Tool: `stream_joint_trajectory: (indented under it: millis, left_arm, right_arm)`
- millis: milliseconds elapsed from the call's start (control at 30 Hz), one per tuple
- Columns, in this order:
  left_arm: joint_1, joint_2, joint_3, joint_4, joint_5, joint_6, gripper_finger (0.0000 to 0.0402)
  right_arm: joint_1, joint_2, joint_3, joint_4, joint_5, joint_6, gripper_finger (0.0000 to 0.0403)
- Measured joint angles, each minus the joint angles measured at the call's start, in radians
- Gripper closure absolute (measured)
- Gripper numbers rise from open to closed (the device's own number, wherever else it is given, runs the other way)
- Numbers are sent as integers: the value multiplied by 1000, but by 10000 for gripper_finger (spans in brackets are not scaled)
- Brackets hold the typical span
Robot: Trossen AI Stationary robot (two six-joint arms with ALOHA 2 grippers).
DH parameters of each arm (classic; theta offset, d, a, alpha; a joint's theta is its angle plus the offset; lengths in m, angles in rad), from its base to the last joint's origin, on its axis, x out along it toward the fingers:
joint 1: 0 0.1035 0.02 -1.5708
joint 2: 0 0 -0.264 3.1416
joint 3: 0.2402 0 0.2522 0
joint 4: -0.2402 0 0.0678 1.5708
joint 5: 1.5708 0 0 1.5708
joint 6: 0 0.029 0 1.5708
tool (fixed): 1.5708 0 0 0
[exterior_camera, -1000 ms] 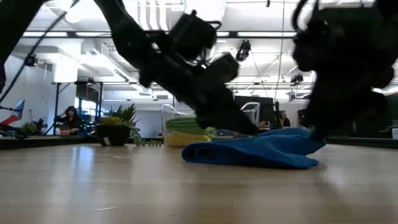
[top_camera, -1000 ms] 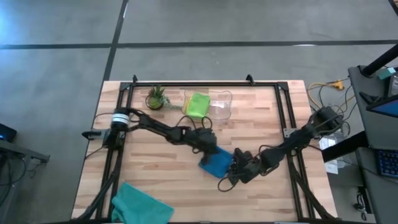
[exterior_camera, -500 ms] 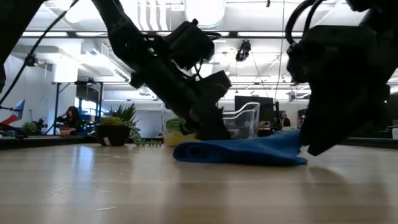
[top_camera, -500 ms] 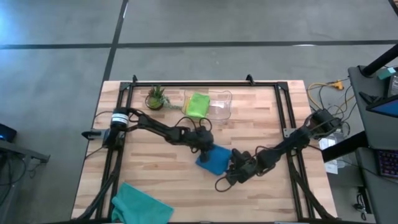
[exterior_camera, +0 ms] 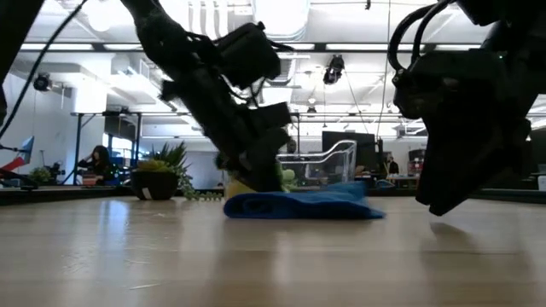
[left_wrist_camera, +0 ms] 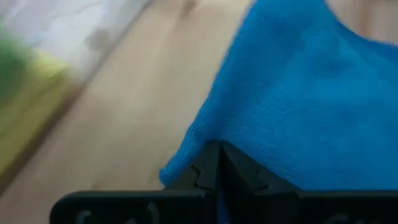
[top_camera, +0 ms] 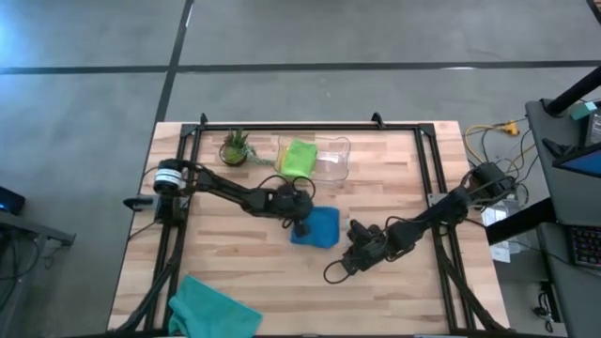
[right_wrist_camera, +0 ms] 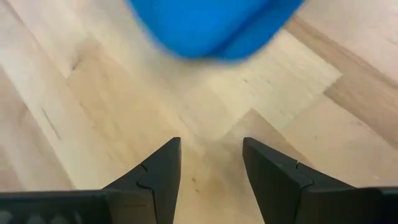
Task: Fold microfiber towels
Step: Fold the blue microfiber towel
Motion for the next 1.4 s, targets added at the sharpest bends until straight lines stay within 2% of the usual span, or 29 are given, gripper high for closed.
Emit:
stream_joint_trajectory:
  millis: [367,533,733,833,1000,1200,1300,1400]
  left_arm:
    - [-2,-216,-116,-21,-151,-20,402]
    - [-2,-357,-163,-22,-146,-20,402]
    - [-2,-563,-193,-25,-62,8,402]
    - [-3,-656,-194,-24,-44,63,402]
    - [-3,-803,-194,63,-41,60,402]
    - [-2,-1000,-203,253,-10,138,402]
    - [-1,-1130,-278,311,-71,137,402]
    - [0,-1280,-453,373,-165,89,402]
  right_arm:
    - [-2,-31,5,2,2,-17,235]
    - [-2,-52,15,10,25,-64,235]
    - [-19,-68,50,12,37,-134,235]
    - [-42,-68,99,13,39,-213,235]
    - [-98,-68,229,12,50,-443,235]
    - [-191,-70,381,16,66,-650,235]
    - [-223,-85,394,6,66,-716,235]
    - [-247,-146,320,35,71,-731,235]
